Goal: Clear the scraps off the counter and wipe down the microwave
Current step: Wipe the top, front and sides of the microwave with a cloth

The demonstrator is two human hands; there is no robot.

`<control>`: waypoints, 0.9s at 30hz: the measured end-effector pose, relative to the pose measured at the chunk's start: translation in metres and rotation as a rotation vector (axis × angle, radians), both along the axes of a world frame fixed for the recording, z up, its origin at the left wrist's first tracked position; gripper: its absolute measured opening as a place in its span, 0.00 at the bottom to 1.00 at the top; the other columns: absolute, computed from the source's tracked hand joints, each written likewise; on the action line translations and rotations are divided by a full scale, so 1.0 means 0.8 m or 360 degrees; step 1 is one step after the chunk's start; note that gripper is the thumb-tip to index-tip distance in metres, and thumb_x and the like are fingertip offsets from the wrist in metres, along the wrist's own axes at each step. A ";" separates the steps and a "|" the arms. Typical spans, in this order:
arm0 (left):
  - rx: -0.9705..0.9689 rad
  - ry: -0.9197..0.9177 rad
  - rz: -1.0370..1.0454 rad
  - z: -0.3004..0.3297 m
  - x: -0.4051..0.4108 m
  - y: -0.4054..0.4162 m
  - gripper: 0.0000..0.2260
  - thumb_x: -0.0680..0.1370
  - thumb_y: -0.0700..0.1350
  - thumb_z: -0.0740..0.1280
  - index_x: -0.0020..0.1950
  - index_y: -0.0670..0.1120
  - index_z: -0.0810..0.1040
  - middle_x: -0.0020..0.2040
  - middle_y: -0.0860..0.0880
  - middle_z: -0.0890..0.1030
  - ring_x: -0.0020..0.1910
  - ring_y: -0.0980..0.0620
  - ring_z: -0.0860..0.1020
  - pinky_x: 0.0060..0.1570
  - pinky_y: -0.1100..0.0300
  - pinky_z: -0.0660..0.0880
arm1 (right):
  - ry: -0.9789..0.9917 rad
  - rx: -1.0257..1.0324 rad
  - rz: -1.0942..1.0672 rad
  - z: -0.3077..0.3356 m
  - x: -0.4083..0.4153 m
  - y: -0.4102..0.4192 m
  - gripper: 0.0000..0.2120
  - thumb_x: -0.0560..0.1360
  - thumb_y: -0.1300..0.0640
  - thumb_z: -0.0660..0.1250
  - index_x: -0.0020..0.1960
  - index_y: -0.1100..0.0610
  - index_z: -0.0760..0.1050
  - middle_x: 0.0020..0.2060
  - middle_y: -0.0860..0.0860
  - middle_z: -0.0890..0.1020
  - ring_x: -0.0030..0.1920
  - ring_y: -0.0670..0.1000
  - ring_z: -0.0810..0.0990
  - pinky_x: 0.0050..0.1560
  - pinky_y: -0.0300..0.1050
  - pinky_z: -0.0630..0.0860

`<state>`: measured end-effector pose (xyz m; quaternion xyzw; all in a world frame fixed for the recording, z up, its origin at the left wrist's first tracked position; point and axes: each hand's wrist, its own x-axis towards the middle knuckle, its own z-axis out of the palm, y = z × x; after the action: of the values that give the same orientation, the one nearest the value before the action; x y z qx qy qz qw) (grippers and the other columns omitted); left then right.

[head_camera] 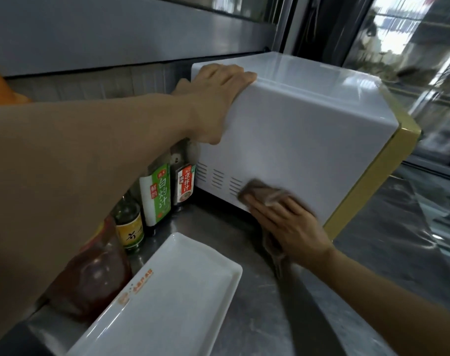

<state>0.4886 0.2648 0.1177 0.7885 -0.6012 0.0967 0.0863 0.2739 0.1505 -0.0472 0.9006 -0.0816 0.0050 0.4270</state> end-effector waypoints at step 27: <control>-0.0065 0.0178 0.0001 -0.004 0.003 0.000 0.47 0.70 0.32 0.68 0.76 0.60 0.43 0.77 0.58 0.44 0.76 0.52 0.42 0.69 0.36 0.52 | 0.0232 0.0167 0.0309 -0.005 0.091 0.004 0.27 0.76 0.57 0.60 0.74 0.56 0.61 0.77 0.51 0.51 0.76 0.55 0.48 0.69 0.55 0.32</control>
<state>0.4912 0.2647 0.1145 0.7909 -0.5931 0.0647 0.1359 0.3467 0.1540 -0.0516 0.9233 0.0371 -0.0235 0.3815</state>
